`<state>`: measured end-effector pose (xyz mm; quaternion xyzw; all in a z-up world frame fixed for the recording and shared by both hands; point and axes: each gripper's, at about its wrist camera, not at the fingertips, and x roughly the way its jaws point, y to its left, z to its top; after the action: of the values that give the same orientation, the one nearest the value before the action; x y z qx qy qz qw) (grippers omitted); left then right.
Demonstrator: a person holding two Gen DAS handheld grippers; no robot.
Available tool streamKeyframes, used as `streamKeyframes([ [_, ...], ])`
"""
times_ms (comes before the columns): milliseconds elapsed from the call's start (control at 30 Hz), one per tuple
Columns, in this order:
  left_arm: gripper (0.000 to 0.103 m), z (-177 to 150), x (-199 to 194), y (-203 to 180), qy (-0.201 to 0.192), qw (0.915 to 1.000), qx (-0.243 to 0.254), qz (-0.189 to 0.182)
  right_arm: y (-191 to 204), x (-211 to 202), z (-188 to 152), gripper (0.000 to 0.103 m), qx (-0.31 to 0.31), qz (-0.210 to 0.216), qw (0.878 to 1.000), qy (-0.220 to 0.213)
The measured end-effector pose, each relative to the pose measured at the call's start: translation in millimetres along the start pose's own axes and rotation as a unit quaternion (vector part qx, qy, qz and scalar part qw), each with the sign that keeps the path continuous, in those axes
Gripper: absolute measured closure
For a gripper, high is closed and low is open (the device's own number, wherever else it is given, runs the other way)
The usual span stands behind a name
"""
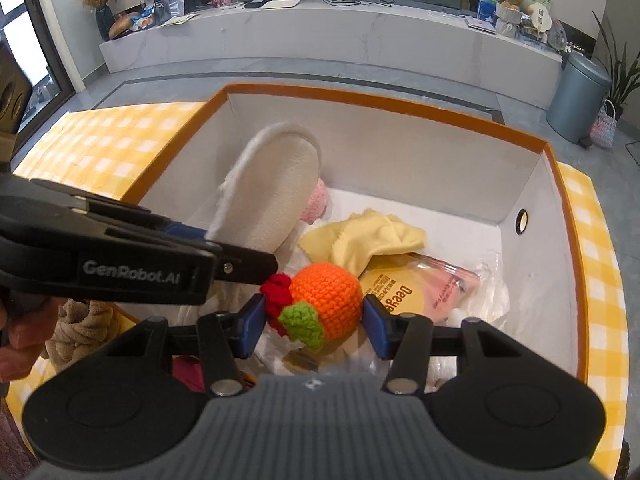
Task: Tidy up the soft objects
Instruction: 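Carry the white pad and orange fruit over the orange box and open both grippers, then move both tools back toward the brown towel and sponge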
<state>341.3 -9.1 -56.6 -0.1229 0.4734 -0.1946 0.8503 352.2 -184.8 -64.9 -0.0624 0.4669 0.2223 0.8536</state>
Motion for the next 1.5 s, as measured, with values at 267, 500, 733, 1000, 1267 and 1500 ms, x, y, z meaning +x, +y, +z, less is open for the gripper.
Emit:
streamKeyframes([
  [267, 0.046, 0.9, -20.9, 1.4, -0.025, 0.9996, -0.011, -0.009, 1.2, -14.2, -1.5, 0.038, 0.013, -0.008, 1.000, -0.010],
  [500, 0.046, -14.4, -60.6, -25.7, -0.095, 0.9950, 0.028, 0.006, 10.8, -46.7, -9.4, 0.037, 0.016, -0.018, 0.999, -0.039],
  [733, 0.046, -56.1, -109.3, -54.0, -0.163, 0.9816, 0.095, 0.030, 44.0, -96.2, -35.0, 0.037, 0.001, -0.024, 0.994, -0.110],
  [1000, 0.046, -116.6, -151.6, -72.8, -0.234, 0.9615, 0.126, 0.067, 83.9, -139.5, -93.8, 0.037, 0.018, -0.050, 0.979, -0.197],
  [1267, 0.046, -161.9, -157.8, -55.8, -0.206, 0.9703, 0.092, 0.086, 122.5, -147.3, -154.3, 0.037, 0.047, -0.066, 0.970, -0.231],
  [1500, 0.046, -198.8, -157.0, -28.1, -0.179, 0.9779, 0.038, 0.102, 151.1, -132.2, -194.4, 0.037, 0.047, -0.061, 0.977, -0.198],
])
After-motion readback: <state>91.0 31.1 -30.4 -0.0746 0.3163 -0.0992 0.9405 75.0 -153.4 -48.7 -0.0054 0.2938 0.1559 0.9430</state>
